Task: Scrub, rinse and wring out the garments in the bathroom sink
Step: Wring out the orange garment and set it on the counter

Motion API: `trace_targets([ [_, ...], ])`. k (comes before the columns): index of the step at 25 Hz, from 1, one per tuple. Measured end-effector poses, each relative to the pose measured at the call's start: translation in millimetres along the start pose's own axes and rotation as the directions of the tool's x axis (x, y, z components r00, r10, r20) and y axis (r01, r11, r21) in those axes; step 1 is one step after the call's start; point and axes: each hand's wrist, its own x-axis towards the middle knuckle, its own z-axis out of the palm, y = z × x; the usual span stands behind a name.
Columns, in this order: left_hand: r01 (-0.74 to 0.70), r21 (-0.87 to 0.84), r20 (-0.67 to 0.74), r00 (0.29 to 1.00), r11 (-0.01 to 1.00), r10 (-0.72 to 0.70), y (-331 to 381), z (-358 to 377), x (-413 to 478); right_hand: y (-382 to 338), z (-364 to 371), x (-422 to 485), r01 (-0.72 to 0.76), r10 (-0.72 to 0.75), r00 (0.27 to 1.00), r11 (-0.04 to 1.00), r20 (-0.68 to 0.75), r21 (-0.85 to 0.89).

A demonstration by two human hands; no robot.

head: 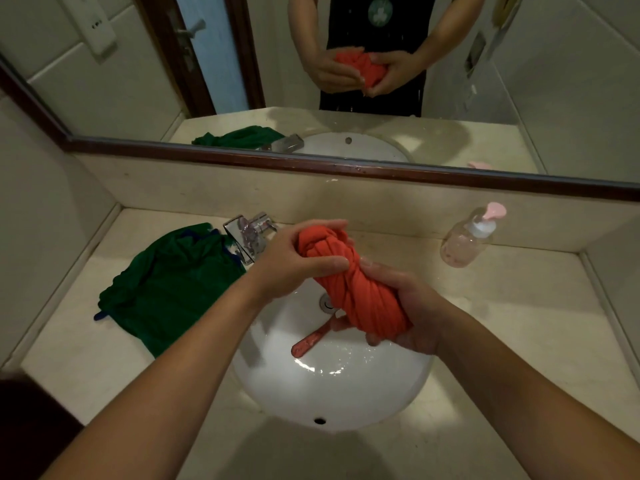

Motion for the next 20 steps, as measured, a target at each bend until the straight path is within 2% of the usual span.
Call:
trace_targets([
  [3,-0.103,-0.105,-0.046,0.994,0.989,0.099,-1,8,3,2,8,1,-0.057,0.052,0.996,0.996,0.070,0.071],
  [6,-0.067,-0.446,-0.009,0.998,0.892,0.070,-3,21,2,6,15,2,-0.113,0.102,0.991,0.983,0.087,0.146],
  [8,-0.059,-0.503,-0.039,0.998,0.862,0.045,-2,25,0,7,15,-1,-0.103,0.089,0.992,0.983,0.094,0.153],
  [10,-0.078,-0.454,-0.109,0.994,0.888,0.031,4,28,-1,5,16,-4,-0.071,0.067,0.997,0.992,0.041,0.102],
  [12,-0.106,-0.378,-0.179,0.983,0.920,0.040,8,31,-1,4,23,-4,-0.008,0.009,0.997,1.000,-0.075,0.024],
  [15,-0.154,-0.229,-0.308,0.948,0.961,0.078,8,38,-2,6,34,-1,0.096,-0.155,0.942,0.975,-0.299,-0.202],
  [17,-0.164,-0.124,-0.398,0.912,0.979,0.102,6,46,-2,7,37,1,0.080,-0.259,0.882,0.906,-0.394,-0.417],
  [20,-0.121,0.013,-0.506,0.856,0.993,0.111,-1,55,1,8,31,7,0.021,-0.424,0.801,0.725,-0.422,-0.688],
])
